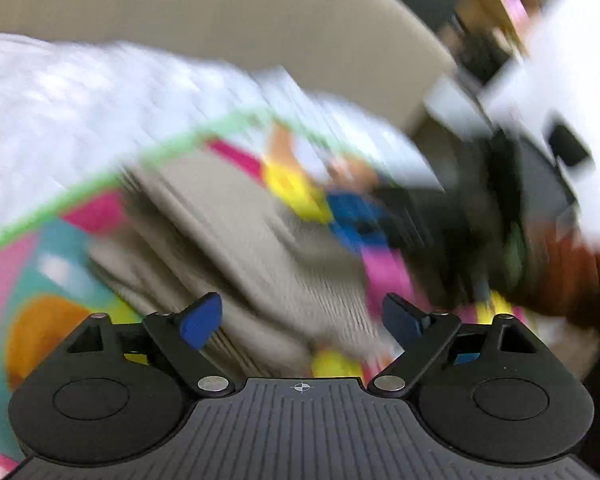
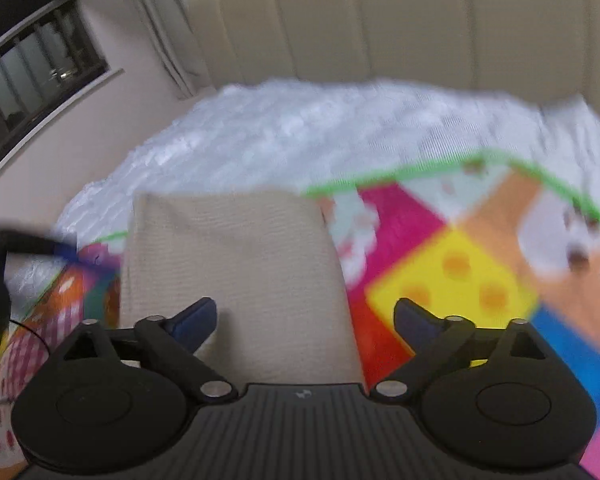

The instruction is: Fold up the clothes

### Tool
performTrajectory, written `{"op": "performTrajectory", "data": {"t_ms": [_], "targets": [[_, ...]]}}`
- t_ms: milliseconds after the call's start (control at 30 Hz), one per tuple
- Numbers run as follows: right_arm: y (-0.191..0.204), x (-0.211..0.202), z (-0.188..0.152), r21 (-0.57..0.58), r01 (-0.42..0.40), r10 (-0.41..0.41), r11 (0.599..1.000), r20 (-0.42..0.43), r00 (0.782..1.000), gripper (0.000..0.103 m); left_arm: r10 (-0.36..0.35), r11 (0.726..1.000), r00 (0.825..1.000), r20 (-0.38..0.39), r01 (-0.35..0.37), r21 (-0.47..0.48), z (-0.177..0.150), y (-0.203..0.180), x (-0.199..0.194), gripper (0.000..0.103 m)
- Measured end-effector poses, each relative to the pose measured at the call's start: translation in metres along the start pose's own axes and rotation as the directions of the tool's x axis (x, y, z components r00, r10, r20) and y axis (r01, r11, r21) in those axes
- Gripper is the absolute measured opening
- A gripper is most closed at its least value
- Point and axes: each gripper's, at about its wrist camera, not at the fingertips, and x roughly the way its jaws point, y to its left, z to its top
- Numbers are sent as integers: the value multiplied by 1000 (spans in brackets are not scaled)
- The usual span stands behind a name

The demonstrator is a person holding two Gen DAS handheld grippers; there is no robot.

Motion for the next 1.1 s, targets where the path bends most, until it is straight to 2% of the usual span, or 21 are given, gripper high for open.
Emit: {"op": "performTrajectory", "data": {"t_ms": [67,133,167,200,233,300,333,367,433,533,667,733,800,867,967,1000,1067,1100], "targets": [[-5,3,-14,72,-21,24,997,-33,999,97,81,995,995,54,-77,-69,14,12,-1,92],[-7,5,-24,143,-57,64,988,-44,997,97,179,981,983,47,-175,-89,24,21,12,82],[-8,6,-29,178,-74,84,981,-48,995,94,208,974,977,37,-204,-98,25,26,17,77],[-9,6,-33,205,-88,100,975,-50,994,85,235,967,972,27,-231,-107,25,32,21,72],[0,1,-31,165,-76,83,983,-35,996,82,262,958,965,13,-258,-123,26,40,26,72],[22,-14,-26,53,-78,78,996,15,997,64,312,941,950,-4,-310,-139,20,51,28,70],[32,-22,-24,-1,-85,85,996,41,996,62,338,931,941,-9,-336,-139,18,57,29,70],[40,-25,-24,-38,-97,98,995,50,994,61,354,927,935,-8,-352,-133,18,60,27,70],[53,-18,-28,-100,-84,86,991,13,996,61,373,920,928,-1,-370,-130,18,64,24,72],[58,4,-47,-173,-1,-6,985,-41,999,65,384,914,923,-1,-381,-137,21,67,27,79],[57,-6,-42,-204,0,-2,979,-10,1000,71,410,904,912,5,-406,-134,21,58,20,79],[63,-22,-44,-296,31,-13,955,61,998,75,380,906,925,12,-370,-205,19,55,3,76],[75,-37,-48,-432,96,-26,897,166,986,82,321,916,947,26,-303,-261,12,51,-12,77],[88,-46,-53,-525,93,22,846,208,978,86,273,925,961,32,-253,-285,2,46,-23,77],[104,-36,-64,-568,-49,124,822,94,988,86,235,927,972,-1,-224,-300,-12,40,-22,76],[110,-29,-71,-596,-56,120,801,68,990,86,223,926,975,-17,-217,-308,-18,38,-21,75],[120,-16,-85,-668,-13,71,744,60,996,85,195,931,980,-28,-194,-309,-23,35,-18,70],[123,-10,-90,-697,10,47,717,63,997,72,182,933,983,-33,-183,-310,-26,34,-16,65]]}}
